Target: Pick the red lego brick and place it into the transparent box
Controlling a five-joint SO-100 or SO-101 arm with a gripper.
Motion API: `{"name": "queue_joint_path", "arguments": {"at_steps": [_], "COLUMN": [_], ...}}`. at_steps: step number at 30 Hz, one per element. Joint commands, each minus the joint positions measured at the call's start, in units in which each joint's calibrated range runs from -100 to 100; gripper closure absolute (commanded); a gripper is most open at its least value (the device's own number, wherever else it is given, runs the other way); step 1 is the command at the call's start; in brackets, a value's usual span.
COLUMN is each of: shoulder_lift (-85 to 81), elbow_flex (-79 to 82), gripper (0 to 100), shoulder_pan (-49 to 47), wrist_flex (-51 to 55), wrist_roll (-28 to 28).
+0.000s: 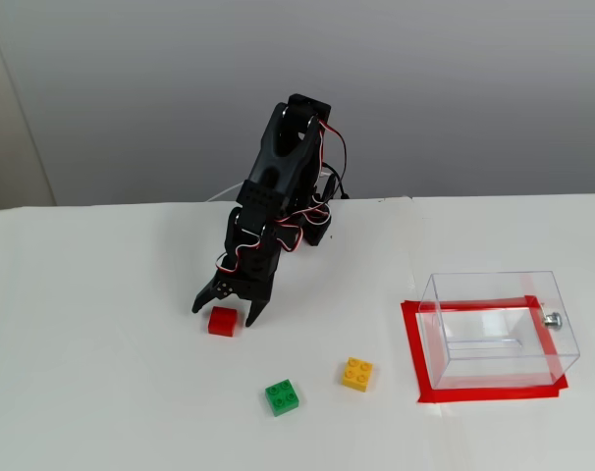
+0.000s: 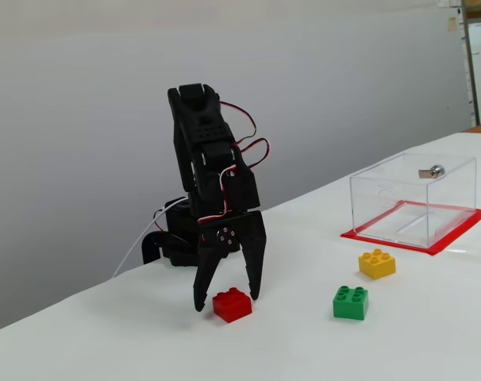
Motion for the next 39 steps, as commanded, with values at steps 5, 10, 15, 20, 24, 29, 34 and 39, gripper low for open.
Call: {"name": "queue_joint_path", "arguments": {"at_steps": [5,10,15,20,24,29,34,39], "shoulder_lift": [0.17,2.04,2.46,2.38,2.38,2.38,2.29,-0.08], "elbow_flex": [-0.22,-0.94,-1.03,-1.03,-1.03,-1.03,-1.03,-2.48], "gripper": [62,62,62,71,85,93,93,93], "shoulder_pan": [0.24,0.31,0.38,0.38,0.38,0.53,0.9,0.97], "wrist_flex": [0.26,0.26,0.35,0.35,0.35,0.35,0.35,0.26], "wrist_roll": [-0.11,-0.11,-0.11,-0.11,-0.11,-0.11,-0.11,0.04]}}
